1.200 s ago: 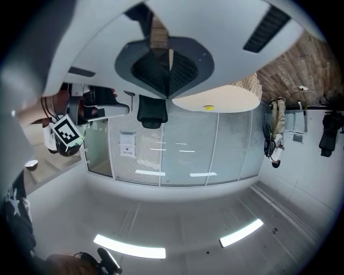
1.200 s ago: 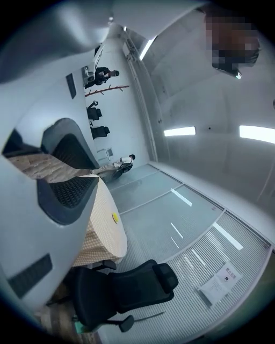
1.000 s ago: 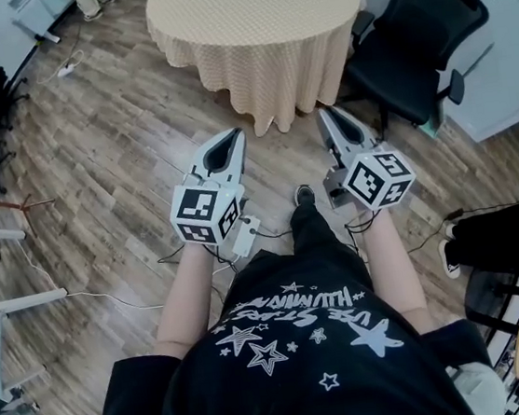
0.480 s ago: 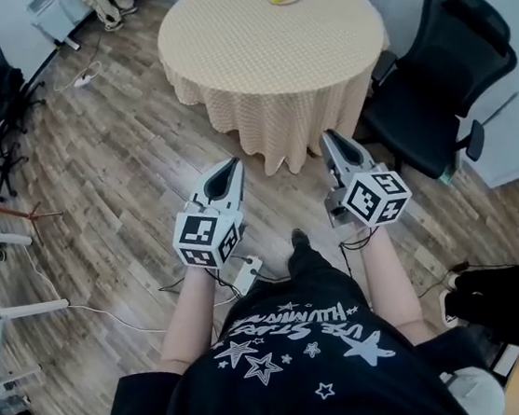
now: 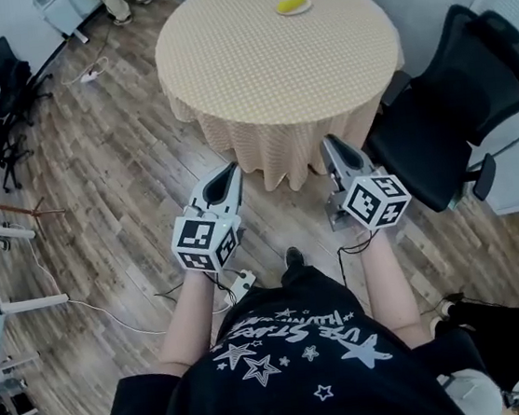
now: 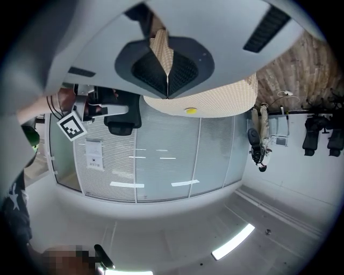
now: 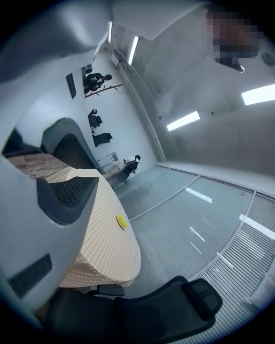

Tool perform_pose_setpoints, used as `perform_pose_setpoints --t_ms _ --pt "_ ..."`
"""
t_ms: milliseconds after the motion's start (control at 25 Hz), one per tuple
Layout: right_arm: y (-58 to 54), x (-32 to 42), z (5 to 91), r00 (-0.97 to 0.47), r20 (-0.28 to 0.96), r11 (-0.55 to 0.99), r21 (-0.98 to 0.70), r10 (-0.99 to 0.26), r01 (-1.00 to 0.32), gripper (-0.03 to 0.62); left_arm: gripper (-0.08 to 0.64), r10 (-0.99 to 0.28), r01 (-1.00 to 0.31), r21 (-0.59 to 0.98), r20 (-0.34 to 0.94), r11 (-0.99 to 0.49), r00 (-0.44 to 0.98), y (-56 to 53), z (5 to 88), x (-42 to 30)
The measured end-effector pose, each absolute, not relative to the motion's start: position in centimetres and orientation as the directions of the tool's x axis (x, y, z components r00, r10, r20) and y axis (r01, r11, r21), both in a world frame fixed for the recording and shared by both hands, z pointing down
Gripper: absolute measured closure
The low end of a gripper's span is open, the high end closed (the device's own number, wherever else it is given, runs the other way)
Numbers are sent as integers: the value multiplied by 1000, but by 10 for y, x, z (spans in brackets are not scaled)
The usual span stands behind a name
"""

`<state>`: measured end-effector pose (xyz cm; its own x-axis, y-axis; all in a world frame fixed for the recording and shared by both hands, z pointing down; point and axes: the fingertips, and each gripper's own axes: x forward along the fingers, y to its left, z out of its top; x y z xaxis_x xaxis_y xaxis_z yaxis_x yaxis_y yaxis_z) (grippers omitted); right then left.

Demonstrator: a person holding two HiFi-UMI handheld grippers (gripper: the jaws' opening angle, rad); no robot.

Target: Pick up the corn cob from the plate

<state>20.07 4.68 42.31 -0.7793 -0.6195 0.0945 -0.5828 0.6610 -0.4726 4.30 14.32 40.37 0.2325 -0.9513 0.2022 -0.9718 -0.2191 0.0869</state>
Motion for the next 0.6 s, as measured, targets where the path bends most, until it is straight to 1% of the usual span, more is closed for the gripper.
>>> perform_pose_setpoints --t_ms 240,600 --pt "-12 212 423 -782 89 660 -483 -617 -575 534 549 -959 -980 85 210 -178 192 107 402 47" --pt "-33 192 429 -791 95 653 -510 -604 -560 535 549 -962 -985 78 215 -152 166 88 399 25"
